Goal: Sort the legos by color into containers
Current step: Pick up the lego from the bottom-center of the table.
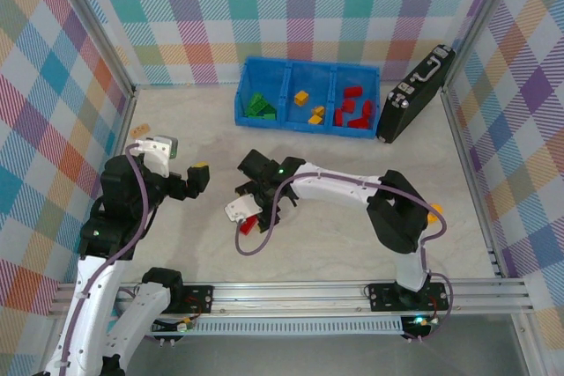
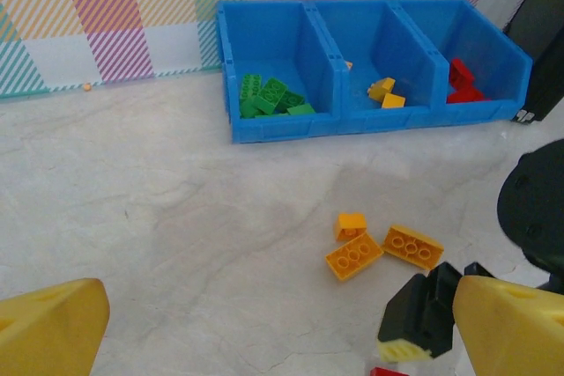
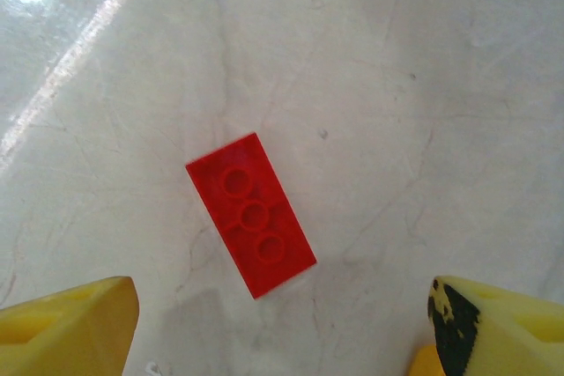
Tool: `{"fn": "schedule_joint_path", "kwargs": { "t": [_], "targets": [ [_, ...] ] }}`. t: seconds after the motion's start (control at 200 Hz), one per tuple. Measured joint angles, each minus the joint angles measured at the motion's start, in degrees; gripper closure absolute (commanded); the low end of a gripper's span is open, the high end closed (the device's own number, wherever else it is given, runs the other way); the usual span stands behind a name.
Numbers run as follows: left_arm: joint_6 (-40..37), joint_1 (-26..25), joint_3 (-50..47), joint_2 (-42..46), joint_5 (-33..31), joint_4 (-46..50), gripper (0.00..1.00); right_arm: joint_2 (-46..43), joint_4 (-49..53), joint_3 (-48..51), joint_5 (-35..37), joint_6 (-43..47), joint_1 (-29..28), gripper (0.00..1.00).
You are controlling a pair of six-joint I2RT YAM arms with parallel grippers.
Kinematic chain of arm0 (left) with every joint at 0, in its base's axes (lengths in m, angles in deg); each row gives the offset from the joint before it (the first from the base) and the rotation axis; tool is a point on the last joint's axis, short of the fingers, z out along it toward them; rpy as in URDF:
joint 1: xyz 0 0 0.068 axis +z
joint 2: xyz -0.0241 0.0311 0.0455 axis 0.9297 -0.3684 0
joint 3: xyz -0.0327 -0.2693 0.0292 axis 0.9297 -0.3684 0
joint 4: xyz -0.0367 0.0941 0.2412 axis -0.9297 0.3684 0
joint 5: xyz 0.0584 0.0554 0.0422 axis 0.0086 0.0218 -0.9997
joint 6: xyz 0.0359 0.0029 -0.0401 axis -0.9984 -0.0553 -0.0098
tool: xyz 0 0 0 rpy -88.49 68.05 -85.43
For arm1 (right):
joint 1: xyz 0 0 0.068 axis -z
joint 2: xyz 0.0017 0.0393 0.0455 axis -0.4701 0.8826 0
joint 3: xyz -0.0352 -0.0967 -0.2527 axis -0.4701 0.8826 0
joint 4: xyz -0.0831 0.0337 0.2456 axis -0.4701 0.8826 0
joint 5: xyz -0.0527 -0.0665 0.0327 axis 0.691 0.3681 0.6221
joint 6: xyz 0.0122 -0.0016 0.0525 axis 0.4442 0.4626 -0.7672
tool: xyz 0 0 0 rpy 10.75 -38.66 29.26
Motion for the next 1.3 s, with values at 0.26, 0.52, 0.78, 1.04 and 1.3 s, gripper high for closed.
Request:
{"fn": "schedule_joint_path", "kwargs": {
  "t": [0.26,0.52,0.78,1.04,1.3],
  "targets": [
    [0.0,0.0,0.0,0.1,-0.1,0.0,0.00,2.1,-0.2,0.0,-0.1,0.2,-1.7,0.14],
    [0.0,0.0,0.0,0.3,-0.1,0.0,0.00,4.1,-1.4,0.4,0.3,0.2,-2.4,0.14],
    [0.0,0.0,-0.5,0.3,0.0,0.0,0.00,5.6,-3.0,0.7,0.7,0.0,-2.6,0.16],
    [0.0,0.0,-0.7,0.3,0.1,0.0,0.00,7.3,-5.7,2.1,2.3,-0.3,-2.6,0.20],
    [0.0,0.0,-0.7,0.2,0.1,0.0,0.00,7.9,-6.6,2.4,2.2,-1.8,-2.6,0.37]
  ]
}}
